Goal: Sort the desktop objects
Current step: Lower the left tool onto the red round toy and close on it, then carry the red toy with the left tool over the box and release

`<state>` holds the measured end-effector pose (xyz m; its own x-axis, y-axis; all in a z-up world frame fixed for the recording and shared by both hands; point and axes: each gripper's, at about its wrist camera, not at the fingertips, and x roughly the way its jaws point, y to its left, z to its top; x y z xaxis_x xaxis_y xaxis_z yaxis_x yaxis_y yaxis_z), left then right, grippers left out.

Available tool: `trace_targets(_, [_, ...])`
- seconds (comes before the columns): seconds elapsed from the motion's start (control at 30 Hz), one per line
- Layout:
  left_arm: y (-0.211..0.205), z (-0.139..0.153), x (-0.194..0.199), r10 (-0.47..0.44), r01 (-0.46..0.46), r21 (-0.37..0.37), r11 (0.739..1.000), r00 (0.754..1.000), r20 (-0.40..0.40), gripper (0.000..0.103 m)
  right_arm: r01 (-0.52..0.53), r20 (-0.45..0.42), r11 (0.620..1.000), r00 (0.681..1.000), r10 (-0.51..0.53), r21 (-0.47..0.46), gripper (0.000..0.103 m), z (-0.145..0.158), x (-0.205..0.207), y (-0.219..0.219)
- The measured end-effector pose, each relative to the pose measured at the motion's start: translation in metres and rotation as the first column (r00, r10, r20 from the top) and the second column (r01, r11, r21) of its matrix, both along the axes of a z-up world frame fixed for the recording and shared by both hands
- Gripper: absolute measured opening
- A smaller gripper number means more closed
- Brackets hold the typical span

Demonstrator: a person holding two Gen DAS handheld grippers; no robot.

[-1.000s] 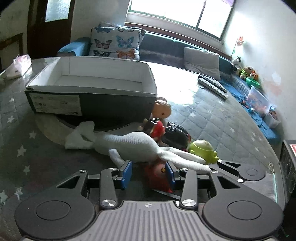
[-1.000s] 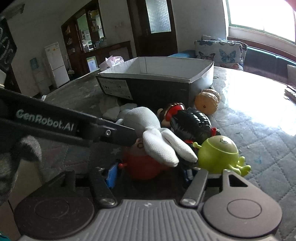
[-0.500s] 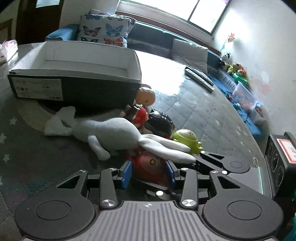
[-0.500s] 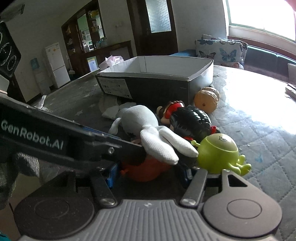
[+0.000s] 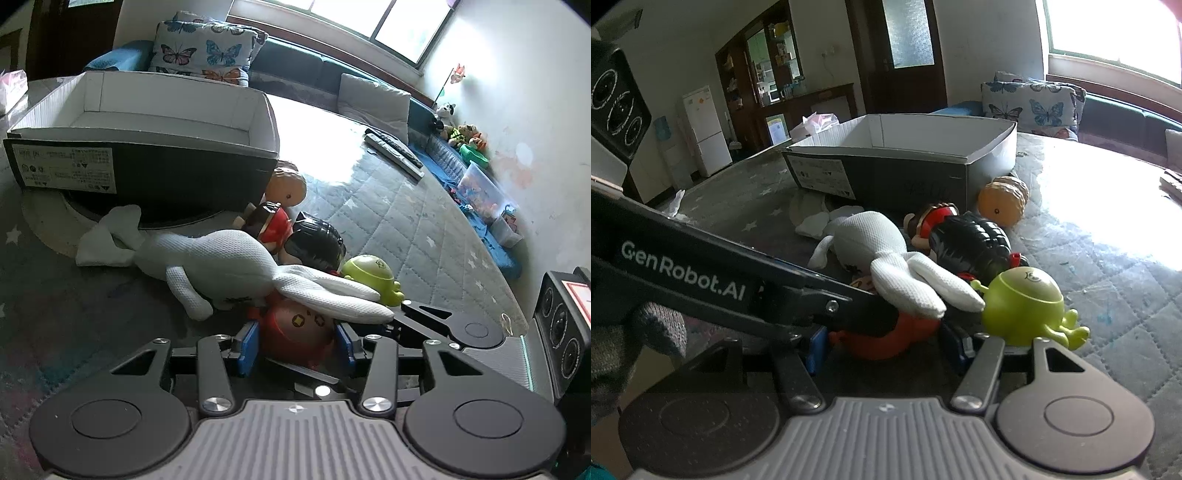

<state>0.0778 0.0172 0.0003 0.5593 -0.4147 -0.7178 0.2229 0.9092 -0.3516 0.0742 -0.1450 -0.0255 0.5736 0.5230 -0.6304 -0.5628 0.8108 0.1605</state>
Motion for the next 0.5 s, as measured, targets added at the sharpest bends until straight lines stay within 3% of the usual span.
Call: trace_targets(0.5, [-0.007, 0.040, -0.020, -0.025, 0.028, -0.025, 0.999, 0.993, 0.118, 0.047, 0.022, 0.106, 1.000, 0.994, -0.022, 0.006, 0.062, 0.040, -0.019, -0.011])
